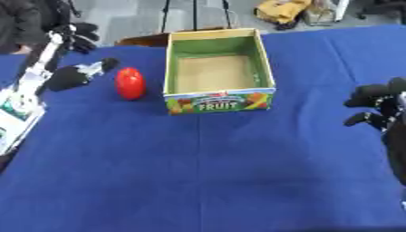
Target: Pick up objects on the table and place them in the box.
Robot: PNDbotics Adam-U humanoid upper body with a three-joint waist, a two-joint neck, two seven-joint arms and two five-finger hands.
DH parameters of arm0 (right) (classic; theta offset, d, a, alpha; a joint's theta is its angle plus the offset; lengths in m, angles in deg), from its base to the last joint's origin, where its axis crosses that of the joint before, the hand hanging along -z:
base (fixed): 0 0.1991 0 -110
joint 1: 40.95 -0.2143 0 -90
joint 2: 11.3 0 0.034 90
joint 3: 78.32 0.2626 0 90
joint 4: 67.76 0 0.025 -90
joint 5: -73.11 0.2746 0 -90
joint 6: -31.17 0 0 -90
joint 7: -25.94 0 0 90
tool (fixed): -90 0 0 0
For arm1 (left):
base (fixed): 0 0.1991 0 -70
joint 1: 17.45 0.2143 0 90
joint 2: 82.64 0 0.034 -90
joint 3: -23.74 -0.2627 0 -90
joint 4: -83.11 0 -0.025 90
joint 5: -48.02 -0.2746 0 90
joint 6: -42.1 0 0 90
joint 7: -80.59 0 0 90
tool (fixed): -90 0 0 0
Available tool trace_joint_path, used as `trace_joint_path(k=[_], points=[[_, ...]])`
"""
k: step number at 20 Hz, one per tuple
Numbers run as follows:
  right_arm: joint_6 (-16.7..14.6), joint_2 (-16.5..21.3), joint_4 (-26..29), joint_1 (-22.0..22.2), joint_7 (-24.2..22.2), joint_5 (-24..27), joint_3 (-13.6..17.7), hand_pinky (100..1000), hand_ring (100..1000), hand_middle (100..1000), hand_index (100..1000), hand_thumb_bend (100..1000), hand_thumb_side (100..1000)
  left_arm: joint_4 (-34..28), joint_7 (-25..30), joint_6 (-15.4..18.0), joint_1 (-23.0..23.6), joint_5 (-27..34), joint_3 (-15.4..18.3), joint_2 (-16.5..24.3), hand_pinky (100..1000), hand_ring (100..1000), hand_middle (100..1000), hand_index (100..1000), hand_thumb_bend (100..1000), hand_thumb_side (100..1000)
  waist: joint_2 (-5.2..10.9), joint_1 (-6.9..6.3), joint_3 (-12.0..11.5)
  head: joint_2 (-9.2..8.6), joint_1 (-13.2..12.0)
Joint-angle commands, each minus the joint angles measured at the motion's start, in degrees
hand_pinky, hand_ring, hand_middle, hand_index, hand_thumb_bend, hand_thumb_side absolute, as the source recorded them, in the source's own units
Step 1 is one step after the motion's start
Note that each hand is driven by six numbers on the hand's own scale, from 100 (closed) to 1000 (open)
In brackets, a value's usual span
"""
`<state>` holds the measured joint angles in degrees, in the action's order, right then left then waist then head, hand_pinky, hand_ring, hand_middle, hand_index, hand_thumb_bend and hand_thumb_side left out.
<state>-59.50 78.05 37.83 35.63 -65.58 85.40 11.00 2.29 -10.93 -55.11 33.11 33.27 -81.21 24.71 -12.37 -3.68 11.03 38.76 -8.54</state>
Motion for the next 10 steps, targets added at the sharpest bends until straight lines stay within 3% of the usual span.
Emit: trace_joint_path(k=[1, 10], points=[[0.0, 1.2, 0.8, -0.8, -0.3, 0.2, 0.0, 475, 650, 595, 671, 100, 897, 4.3, 3.0, -3.0, -4.4, -3.2, -2.1, 1.8, 732, 714, 715, 823, 655, 471, 0.56, -0.03, 0.4, -0.24, -0.4], [-0.1, 1.7, 1.2, -1.3, -0.2, 0.1, 0.2, 475, 650, 595, 671, 100, 899, 19.0, 12.1, -11.9, -17.4, -12.2, -4.1, -5.3, 729, 698, 699, 820, 583, 430, -0.69, -0.62, 1.1, -1.53, 0.3]])
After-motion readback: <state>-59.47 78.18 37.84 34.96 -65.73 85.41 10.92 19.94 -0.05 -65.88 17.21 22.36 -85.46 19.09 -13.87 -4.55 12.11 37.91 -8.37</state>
